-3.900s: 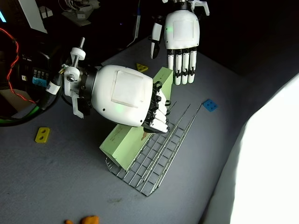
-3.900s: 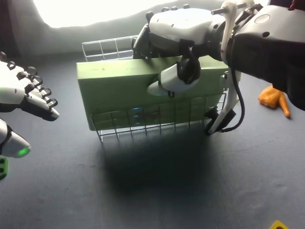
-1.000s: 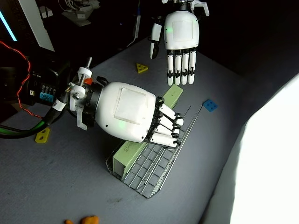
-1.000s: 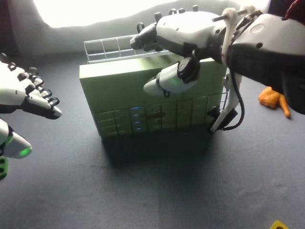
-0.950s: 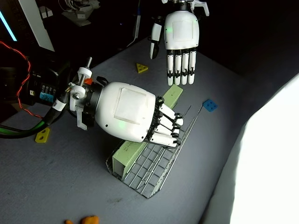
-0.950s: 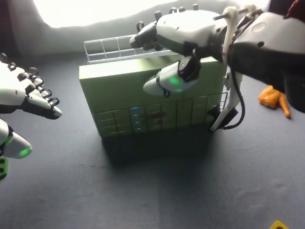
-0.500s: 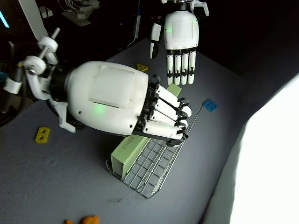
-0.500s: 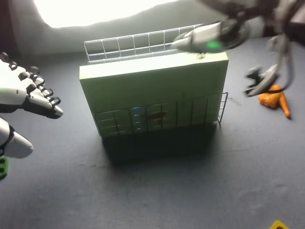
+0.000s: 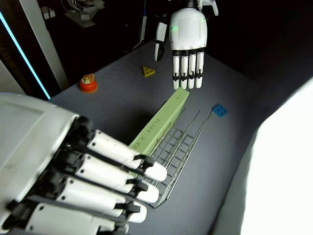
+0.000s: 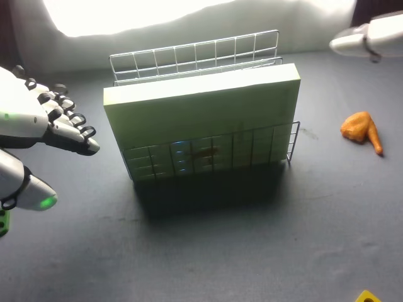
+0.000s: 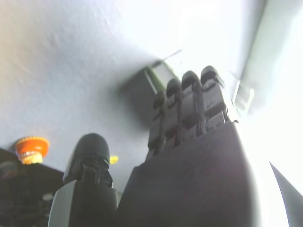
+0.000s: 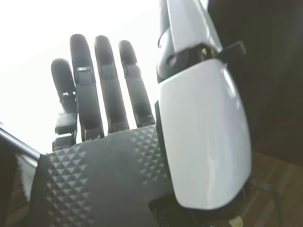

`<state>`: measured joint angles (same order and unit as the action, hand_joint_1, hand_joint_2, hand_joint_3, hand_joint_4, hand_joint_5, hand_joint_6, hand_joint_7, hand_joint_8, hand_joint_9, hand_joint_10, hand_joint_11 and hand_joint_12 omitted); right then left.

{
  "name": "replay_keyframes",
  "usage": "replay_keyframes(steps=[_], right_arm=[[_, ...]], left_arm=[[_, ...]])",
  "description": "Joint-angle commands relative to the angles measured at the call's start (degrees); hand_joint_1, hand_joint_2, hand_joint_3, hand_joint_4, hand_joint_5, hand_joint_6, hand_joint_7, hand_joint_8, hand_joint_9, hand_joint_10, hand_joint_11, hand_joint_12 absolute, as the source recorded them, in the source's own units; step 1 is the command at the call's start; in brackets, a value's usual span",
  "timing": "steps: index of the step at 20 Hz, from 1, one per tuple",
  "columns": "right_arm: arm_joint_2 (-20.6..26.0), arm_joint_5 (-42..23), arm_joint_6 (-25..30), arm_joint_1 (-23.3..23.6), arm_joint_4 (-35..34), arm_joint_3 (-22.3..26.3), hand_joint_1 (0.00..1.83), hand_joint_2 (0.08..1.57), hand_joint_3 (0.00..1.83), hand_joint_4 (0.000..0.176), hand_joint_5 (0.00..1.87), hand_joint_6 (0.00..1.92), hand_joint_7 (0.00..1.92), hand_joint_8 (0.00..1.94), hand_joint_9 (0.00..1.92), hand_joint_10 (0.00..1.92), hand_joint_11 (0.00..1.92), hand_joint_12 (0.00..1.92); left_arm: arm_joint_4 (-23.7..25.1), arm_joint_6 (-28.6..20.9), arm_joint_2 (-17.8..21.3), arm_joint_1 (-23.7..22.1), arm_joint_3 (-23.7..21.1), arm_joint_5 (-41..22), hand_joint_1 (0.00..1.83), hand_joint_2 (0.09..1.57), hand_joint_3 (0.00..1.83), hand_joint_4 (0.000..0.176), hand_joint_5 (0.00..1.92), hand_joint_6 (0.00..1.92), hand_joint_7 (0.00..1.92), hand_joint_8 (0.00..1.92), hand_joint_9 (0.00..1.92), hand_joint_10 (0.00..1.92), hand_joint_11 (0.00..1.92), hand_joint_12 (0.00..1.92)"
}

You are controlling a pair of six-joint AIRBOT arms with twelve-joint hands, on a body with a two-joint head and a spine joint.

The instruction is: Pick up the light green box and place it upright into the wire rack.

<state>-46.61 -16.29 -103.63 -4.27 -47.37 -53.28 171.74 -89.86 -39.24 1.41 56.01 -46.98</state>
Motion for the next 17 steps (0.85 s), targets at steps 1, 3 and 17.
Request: replay_keyframes(steps=[1, 3, 17], right_arm=[[0.9, -4.03, 0.23, 1.0, 1.95, 0.33, 0.95, 1.03, 0.0, 0.0, 0.45, 0.03, 0.52, 0.01, 0.46, 0.37, 0.0, 1.46], [3.94, -3.2, -0.44, 1.0, 2.63, 2.0, 0.95, 1.03, 0.0, 0.0, 0.45, 0.03, 0.52, 0.01, 0.46, 0.36, 0.0, 1.46], [7.83, -1.9, -3.93, -0.16, 2.63, 6.33, 0.97, 1.03, 0.0, 0.0, 0.46, 0.02, 0.53, 0.0, 0.46, 0.35, 0.0, 1.47]], left_arm=[[0.83, 0.17, 0.25, -1.24, 0.32, 4.16, 0.14, 1.32, 0.0, 0.0, 0.14, 0.0, 0.16, 0.0, 0.09, 0.0, 0.0, 0.0], [0.83, 0.17, 0.25, -2.05, 1.04, 4.16, 0.14, 1.32, 0.0, 0.0, 0.14, 0.0, 0.16, 0.0, 0.09, 0.0, 0.0, 0.0], [0.83, 0.17, 0.29, -0.07, 2.38, 4.15, 0.08, 1.33, 0.0, 0.0, 0.1, 0.0, 0.13, 0.0, 0.05, 0.0, 0.0, 0.0]])
